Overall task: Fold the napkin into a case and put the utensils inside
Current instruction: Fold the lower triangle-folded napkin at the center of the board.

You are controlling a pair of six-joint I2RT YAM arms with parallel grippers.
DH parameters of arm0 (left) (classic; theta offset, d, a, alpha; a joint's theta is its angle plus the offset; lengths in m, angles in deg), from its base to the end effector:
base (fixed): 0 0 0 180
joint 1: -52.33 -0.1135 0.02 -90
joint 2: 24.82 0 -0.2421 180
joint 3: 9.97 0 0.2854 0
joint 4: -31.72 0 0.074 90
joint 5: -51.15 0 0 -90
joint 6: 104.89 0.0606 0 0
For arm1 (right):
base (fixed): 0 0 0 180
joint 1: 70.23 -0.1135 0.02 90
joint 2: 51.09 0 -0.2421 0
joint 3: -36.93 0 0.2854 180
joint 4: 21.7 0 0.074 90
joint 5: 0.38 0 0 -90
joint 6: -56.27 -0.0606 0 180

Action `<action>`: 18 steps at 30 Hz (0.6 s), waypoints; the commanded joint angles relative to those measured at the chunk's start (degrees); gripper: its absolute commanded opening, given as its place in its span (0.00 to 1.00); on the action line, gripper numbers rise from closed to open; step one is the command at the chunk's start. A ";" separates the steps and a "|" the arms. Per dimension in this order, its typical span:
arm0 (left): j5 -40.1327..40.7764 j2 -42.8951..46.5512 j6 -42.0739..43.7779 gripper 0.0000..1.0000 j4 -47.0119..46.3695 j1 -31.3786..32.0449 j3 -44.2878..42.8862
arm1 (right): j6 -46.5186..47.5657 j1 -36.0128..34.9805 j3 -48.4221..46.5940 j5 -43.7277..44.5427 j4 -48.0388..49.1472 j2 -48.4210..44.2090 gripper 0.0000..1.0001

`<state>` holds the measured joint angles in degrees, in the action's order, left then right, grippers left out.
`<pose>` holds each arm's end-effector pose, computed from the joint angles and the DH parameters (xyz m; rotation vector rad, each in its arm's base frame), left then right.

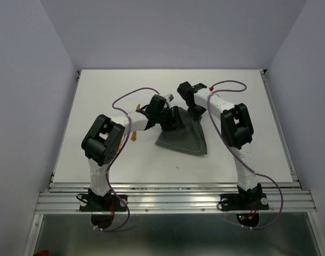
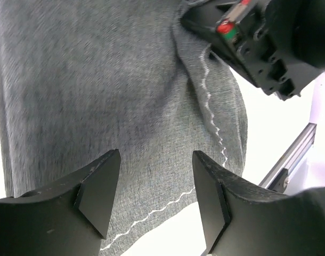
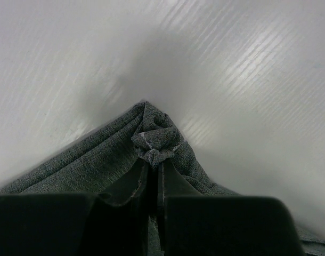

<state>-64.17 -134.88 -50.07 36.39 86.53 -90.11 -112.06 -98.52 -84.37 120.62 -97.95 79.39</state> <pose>0.3629 -0.2780 0.1255 0.2556 2.3391 -1.1300 0.4277 0.1948 0.1266 1.1427 2.3792 -0.3529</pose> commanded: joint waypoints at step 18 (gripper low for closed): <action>6.78 -3.58 1.96 0.48 2.72 0.43 -1.43 | 29.80 3.07 29.35 -3.94 34.05 -23.40 0.57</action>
<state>-59.12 -137.98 -49.24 38.14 86.79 -90.55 -90.22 -95.75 -58.76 116.91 -75.16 62.89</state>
